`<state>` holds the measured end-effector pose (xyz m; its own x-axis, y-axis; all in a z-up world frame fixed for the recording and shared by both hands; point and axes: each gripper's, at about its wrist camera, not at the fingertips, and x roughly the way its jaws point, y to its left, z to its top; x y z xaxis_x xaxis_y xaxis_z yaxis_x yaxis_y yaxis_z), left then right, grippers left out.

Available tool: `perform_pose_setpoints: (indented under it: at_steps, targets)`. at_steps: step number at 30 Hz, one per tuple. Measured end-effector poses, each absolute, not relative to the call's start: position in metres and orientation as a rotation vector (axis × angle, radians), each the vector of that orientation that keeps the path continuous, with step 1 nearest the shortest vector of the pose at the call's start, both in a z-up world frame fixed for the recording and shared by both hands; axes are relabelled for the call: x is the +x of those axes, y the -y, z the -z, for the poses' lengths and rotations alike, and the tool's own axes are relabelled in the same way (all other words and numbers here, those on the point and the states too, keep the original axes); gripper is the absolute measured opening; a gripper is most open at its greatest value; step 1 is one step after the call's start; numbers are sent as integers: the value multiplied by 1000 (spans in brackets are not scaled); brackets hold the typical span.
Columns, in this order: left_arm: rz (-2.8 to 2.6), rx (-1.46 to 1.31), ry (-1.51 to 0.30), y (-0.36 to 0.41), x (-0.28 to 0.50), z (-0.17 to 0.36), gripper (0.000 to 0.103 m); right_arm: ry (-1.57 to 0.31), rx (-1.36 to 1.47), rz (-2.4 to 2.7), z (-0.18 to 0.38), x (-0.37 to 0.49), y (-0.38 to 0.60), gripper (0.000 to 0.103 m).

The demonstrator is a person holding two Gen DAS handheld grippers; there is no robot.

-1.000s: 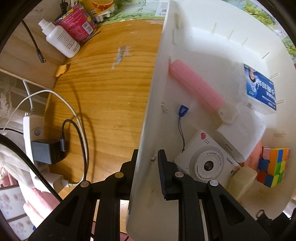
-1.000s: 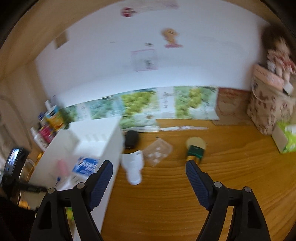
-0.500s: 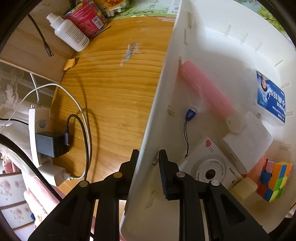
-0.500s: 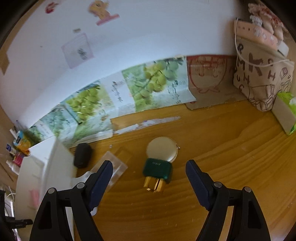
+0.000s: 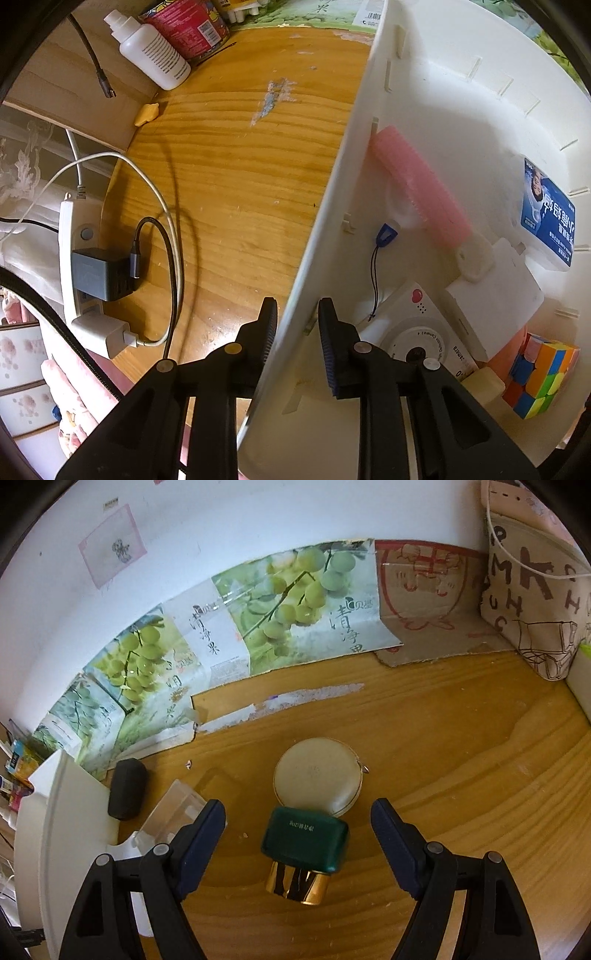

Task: Organize rigid objects
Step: 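Reach the right gripper to the green-capped gold bottle and grasp it, then carry the gold bottle into the tray beside the cube and release it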

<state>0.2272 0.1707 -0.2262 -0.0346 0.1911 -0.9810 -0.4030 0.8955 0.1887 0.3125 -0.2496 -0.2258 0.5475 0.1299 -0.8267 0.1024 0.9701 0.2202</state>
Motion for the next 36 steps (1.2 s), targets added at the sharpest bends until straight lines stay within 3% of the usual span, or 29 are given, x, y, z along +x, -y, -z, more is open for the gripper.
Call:
perform_pose_setpoints:
  at_steps: [2, 6, 11, 36]
  targets:
    - [-482, -173, -1538, -171, 227, 226, 25, -998, 256, -11, 229, 314, 250, 70]
    - [-485, -181, -1540, -174, 226, 227, 25, -993, 219, -5, 229, 316, 247, 62]
    - [-484, -179, -1541, -175, 226, 228, 25, -993, 229, 0, 229, 316, 251, 45]
    - [-417, -164, -1513, -174, 219, 214, 26, -902, 277, 2, 182, 294, 249, 44]
